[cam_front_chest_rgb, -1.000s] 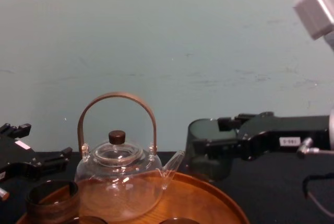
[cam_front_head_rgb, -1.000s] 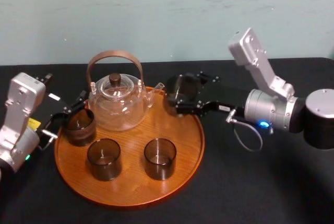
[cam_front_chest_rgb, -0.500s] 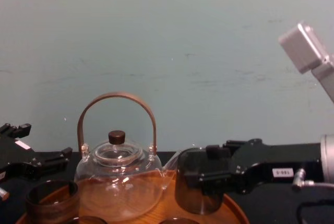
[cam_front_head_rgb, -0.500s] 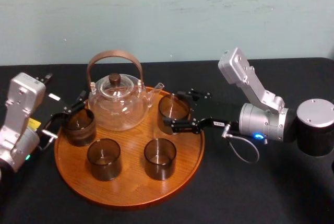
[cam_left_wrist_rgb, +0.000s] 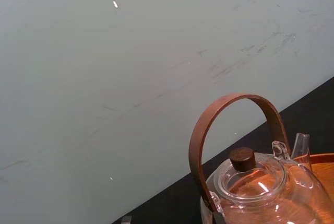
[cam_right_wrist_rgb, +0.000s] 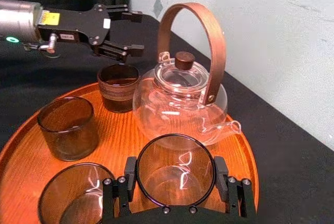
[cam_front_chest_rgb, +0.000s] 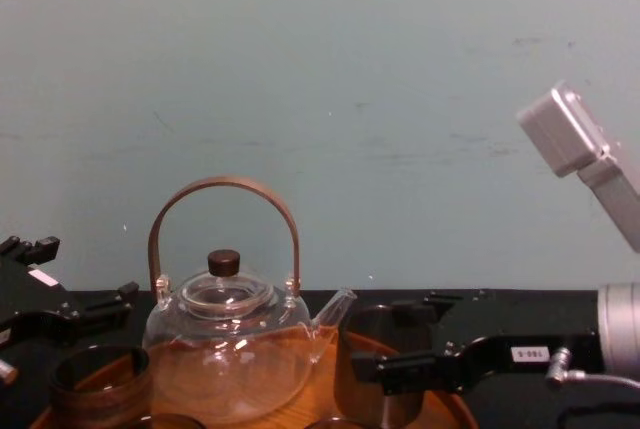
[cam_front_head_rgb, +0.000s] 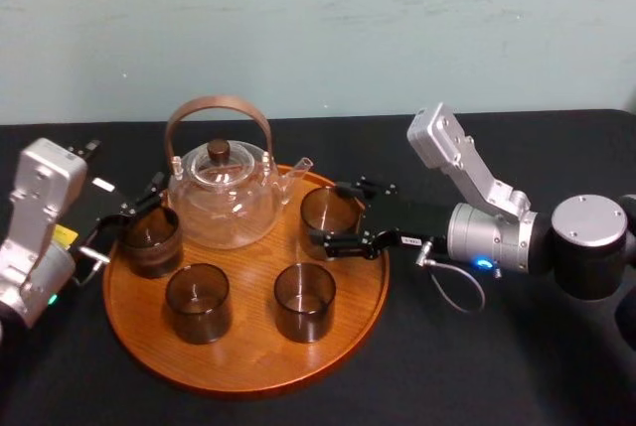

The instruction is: Pick up the glass from the table and place it on the tray.

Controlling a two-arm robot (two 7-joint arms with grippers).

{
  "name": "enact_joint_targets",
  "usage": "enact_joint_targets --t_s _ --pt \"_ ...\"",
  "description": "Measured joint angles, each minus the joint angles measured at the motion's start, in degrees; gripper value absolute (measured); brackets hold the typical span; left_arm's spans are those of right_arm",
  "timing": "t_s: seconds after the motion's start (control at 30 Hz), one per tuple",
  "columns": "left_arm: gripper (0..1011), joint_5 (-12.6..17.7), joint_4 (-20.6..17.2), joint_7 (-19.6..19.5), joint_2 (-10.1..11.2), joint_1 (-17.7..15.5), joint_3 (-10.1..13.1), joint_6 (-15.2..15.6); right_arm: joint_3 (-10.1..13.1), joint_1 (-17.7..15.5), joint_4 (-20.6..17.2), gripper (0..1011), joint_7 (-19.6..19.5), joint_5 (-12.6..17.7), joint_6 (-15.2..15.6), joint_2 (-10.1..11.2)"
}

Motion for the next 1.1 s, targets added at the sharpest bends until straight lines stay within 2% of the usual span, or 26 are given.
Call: enact_joint_targets --t_s 0.03,0.33,1.1 --pt "1001 0.0 0.0 0.0 0.0 0.0 0.0 0.0 0.2 1.2 4.1 902 -0.7 -1.0 -0.3 -1.9" --pt "1001 0.0 0.0 0.0 0.0 0.0 0.0 0.0 0.2 1.3 6.2 902 -1.0 -1.7 -0.2 -2.7" --pt "1001 0.0 0.0 0.0 0.0 0.0 0.0 0.0 0.7 0.8 6.6 902 -1.1 -2.3 0.2 -2.9"
